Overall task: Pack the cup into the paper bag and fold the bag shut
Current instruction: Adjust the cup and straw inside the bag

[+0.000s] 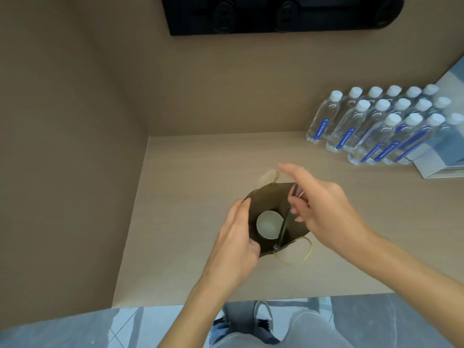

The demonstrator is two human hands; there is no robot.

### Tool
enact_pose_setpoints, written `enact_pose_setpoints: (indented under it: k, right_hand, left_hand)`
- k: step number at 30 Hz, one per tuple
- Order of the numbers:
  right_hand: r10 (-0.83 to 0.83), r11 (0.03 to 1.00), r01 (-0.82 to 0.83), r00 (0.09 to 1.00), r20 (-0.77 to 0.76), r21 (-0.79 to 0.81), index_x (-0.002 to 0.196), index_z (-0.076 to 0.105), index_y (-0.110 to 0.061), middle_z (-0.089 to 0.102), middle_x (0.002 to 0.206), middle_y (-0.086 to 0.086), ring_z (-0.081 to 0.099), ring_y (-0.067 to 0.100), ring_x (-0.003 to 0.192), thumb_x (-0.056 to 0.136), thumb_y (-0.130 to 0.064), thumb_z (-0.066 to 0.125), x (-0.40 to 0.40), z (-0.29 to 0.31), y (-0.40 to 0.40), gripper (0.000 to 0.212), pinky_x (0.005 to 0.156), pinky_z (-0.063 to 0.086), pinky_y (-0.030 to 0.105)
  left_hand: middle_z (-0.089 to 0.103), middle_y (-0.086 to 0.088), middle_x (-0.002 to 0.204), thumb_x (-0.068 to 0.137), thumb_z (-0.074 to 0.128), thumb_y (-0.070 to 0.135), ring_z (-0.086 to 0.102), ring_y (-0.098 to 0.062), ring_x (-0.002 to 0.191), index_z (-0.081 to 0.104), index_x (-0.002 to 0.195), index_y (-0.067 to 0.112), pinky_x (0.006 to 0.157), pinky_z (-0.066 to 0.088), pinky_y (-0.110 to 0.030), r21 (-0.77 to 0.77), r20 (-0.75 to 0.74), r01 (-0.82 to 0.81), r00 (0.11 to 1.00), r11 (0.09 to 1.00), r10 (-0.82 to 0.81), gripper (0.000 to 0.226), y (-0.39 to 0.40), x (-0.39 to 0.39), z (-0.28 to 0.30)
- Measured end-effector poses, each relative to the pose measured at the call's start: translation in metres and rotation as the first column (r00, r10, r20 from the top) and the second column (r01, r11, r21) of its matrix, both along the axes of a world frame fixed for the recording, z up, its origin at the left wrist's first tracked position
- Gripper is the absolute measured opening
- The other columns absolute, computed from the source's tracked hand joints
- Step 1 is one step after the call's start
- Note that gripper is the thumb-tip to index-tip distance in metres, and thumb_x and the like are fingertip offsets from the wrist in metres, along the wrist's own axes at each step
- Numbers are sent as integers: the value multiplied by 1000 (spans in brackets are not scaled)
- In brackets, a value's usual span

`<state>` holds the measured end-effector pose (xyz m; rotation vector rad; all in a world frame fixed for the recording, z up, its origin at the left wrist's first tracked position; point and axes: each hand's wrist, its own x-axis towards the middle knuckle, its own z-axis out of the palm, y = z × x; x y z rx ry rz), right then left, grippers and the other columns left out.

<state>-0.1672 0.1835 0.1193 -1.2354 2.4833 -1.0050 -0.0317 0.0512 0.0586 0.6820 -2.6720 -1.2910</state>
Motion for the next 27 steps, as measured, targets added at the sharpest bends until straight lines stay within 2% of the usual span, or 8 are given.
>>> enact_pose_setpoints:
  k: [4, 8, 11, 14, 18, 21, 23, 27]
  right_hand:
    - [27, 990, -12, 994, -109, 137, 97, 57, -15, 66, 71, 5, 66, 26, 63, 90, -9, 51, -4, 2, 3, 11, 61, 56, 42]
    - [302, 895, -189, 923, -239, 404, 95, 63, -12, 61, 79, 8, 62, 32, 68, 82, 0, 56, -6, 7, -12, 19, 56, 52, 36]
    - [452, 788, -216, 839, -303, 576, 91, 55, -14, 60, 81, 10, 62, 32, 67, 75, 3, 59, -8, 8, -29, 24, 49, 39, 31]
    - [609, 616, -290, 765, -210, 733, 86, 60, -12, 65, 82, 11, 66, 31, 70, 72, 5, 65, -5, 2, -43, 22, 47, 35, 27]
    - [586, 458, -306, 810, -25, 834, 90, 63, -8, 66, 86, 11, 60, 27, 65, 80, 5, 61, -5, -2, -60, 16, 45, 38, 27]
    - [534, 481, -287, 845, -17, 828, 76, 54, -10, 53, 75, 7, 47, 20, 56, 83, 6, 54, -7, 2, -74, 18, 45, 35, 25]
    - [471, 535, -257, 881, -32, 805, 69, 43, -14, 45, 74, 7, 46, 22, 58, 84, 7, 49, -9, 9, -79, 27, 46, 35, 26]
    - [399, 614, -234, 916, -41, 754, 80, 54, -10, 50, 89, 9, 57, 33, 78, 84, 1, 51, -15, 20, -75, 13, 56, 45, 30]
  left_hand:
    - [21, 15, 156, 79, 47, 1, 32, -5, 129, 21, 150, 28, 97, 25, -10, 3, 12, 0, 1000, 1000, 0, 79, -2, 1, -2]
    - [25, 14, 153, 77, 47, 0, 34, -3, 120, 24, 148, 28, 90, 22, -3, 13, 3, 25, 1000, 1000, -25, 80, -4, 0, -2]
    - [28, 15, 150, 74, 48, -2, 38, -4, 118, 25, 144, 34, 89, 23, -2, 21, -17, 40, 999, 999, -40, 82, -4, -2, -2]
    - [26, 15, 153, 76, 48, -1, 37, -6, 125, 24, 146, 33, 93, 22, 0, 14, 8, 30, 1000, 999, -30, 82, -4, -2, -3]
    - [27, 12, 154, 75, 46, -1, 38, -7, 127, 24, 148, 29, 82, 12, 14, 34, 22, 20, 1000, 999, -21, 82, -5, -4, -4]
    - [31, 14, 148, 72, 46, -2, 42, -4, 120, 26, 144, 34, 84, 21, 9, 59, -12, 45, 999, 997, -44, 83, -6, -5, -2]
    - [34, 15, 146, 70, 46, -3, 46, -8, 118, 28, 142, 35, 88, 29, -2, 66, -29, 47, 999, 997, -45, 84, -8, -5, -1]
    - [30, 14, 149, 71, 47, -2, 47, -13, 120, 27, 144, 31, 92, 33, -14, 52, -6, 18, 1000, 998, -18, 82, -11, -6, 0]
